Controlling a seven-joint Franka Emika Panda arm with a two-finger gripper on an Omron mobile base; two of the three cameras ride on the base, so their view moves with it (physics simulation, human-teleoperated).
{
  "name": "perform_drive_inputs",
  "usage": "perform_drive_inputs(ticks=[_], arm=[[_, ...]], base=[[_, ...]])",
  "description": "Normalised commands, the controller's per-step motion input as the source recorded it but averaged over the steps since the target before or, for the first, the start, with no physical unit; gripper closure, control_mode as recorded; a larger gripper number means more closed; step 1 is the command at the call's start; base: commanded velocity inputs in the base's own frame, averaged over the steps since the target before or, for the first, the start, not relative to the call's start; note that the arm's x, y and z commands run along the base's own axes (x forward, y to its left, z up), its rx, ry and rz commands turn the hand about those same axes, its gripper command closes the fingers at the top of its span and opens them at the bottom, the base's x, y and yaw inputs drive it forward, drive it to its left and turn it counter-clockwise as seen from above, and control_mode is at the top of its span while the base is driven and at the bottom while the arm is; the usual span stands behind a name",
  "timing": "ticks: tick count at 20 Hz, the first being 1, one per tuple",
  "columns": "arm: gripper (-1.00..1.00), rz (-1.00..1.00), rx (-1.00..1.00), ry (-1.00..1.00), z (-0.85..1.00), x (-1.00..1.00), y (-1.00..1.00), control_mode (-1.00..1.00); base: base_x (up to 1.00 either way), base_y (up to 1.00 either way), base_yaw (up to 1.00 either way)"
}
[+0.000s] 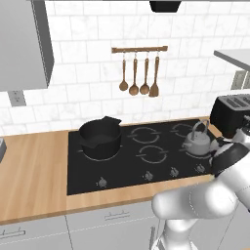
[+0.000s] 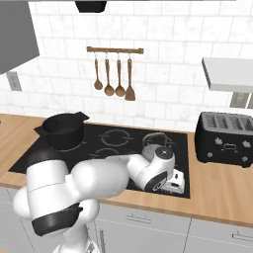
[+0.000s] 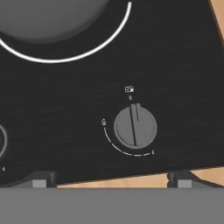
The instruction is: Pick the kettle from the counter and place it on a stove burner. Then turn the burner on.
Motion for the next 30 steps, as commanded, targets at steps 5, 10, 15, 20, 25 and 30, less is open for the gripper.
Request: perform_drive_inputs(ticks=[5,10,15,20,25,30], arm=[[-1.0,0.0,0.0,0.0,-0.08,0.16,-0.11,-1.0],[-1.0,0.0,0.0,0.0,-0.05,0.17,-0.17,-1.0],[-1.0,0.0,0.0,0.0,-0.11,0.15,-0.13,-1.0],[1.0,0.01,0.0,0.0,-0.23,0.04,-0.09,-1.0],[1.0,0.01,0.0,0.0,-0.26,0.0,-0.06,-1.0],[1.0,0.01,0.0,0.0,-0.35,0.0,0.0,-1.0]], base=[[0.0,0.0,0.0],[0.0,0.0,0.0],[0.0,0.0,0.0],[0.0,0.0,0.0],[0.0,0.0,0.0],[0.0,0.0,0.0]])
